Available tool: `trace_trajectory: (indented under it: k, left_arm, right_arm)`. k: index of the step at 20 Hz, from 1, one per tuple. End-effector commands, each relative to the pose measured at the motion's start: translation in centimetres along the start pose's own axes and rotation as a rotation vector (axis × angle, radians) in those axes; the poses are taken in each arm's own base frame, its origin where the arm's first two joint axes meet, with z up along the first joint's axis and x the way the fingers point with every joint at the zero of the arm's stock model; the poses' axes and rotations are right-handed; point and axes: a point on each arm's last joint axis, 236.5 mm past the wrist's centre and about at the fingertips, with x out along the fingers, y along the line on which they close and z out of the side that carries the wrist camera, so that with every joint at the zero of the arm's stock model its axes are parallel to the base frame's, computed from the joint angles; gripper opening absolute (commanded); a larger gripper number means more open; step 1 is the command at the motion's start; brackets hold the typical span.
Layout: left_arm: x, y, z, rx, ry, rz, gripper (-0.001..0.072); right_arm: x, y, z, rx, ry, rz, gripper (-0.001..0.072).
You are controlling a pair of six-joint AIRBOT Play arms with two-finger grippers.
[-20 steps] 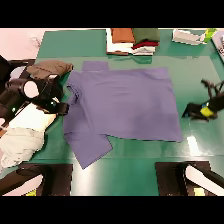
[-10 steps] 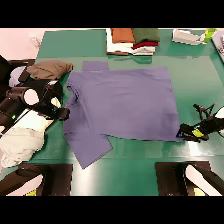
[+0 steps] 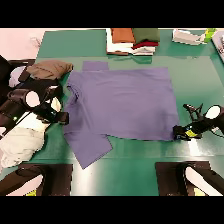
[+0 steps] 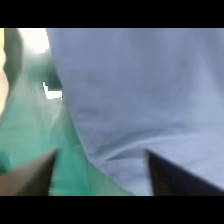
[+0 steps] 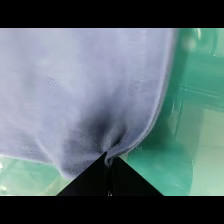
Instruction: Fold the shirts.
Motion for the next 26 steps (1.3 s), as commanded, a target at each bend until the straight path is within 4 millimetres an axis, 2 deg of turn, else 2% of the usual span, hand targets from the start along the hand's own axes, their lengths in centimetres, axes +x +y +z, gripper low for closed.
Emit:
trace_trajectory:
  k: [1, 5, 6, 7, 8, 10, 11, 13, 15, 16, 18, 20, 21, 23, 25, 26]
  left_arm:
    - [2.2, 0.7, -2.2, -0.020, 0.055, 0.016, 0.0696]
    - [4.9, -0.3, -3.7, -0.087, 0.064, -0.046, 0.0695]
    - [5.2, -0.9, -4.1, -0.101, 0.075, -0.074, 0.0659]
    - [5.3, -1.3, -4.2, -0.106, 0.075, -0.094, 0.0577]
    - [5.3, -1.8, -4.0, -0.110, 0.069, -0.114, 0.0462]
    - [5.1, -2.5, -3.6, -0.111, 0.056, -0.144, 0.0145]
    - [5.0, -2.5, -3.4, -0.111, 0.048, -0.145, 0.0028]
    - [3.9, -2.7, -2.2, -0.086, 0.024, -0.146, 0.0026]
    - [1.0, -3.4, 0.5, -0.047, -0.049, -0.158, 0.0026]
    - [-1.3, -3.8, 2.3, -0.029, -0.123, -0.164, 0.0026]
    - [-8.2, -4.4, 6.3, 0.017, -0.332, -0.164, 0.0026]
    - [-18.1, -4.8, 9.0, 0.067, -0.598, -0.151, 0.0026]
    - [-23.3, -5.0, 9.5, 0.087, -0.726, -0.148, 0.0025]
    - [-34.3, -5.2, 8.7, 0.120, -0.989, -0.139, 0.0025]
    - [-44.1, -5.3, 6.0, 0.141, -1.222, -0.142, 0.0025]
    - [-48.1, -5.4, 4.4, 0.150, -1.318, -0.151, 0.0026]
  right_arm:
    - [0.1, 0.5, 0.2, -0.025, -0.003, -0.003, 0.0019]
    - [0.1, 0.5, 0.1, -0.025, -0.002, -0.003, 0.0019]
    - [0.1, 0.5, 0.2, -0.025, -0.002, -0.003, 0.0019]
    - [0.1, 0.5, 0.2, -0.025, -0.002, -0.003, 0.0019]
    - [0.1, 0.5, 0.2, -0.025, -0.003, -0.003, 0.0019]
    - [0.1, 0.5, 0.1, -0.025, -0.001, -0.003, 0.0019]
    - [0.1, 0.5, 0.1, -0.026, -0.002, -0.003, 0.0019]
    - [-0.6, 0.7, 0.6, -0.031, -0.014, -0.003, 0.0017]
    - [-3.3, 1.2, 2.4, -0.051, -0.090, -0.004, 0.0017]
    - [-5.6, 1.7, 3.5, -0.068, -0.159, -0.005, 0.0016]
    - [-11.0, 2.8, 5.5, -0.104, -0.313, -0.009, 0.0016]
    - [-18.9, 4.4, 7.1, -0.151, -0.534, -0.017, 0.0016]
    - [-23.1, 5.2, 7.4, -0.174, -0.652, -0.023, 0.0016]
    - [-32.4, 7.1, 7.0, -0.220, -0.916, -0.030, 0.0016]
    - [-41.3, 8.9, 4.9, -0.262, -1.162, -0.037, 0.0016]
    - [-45.2, 9.7, 3.4, -0.281, -1.270, -0.039, 0.0016]
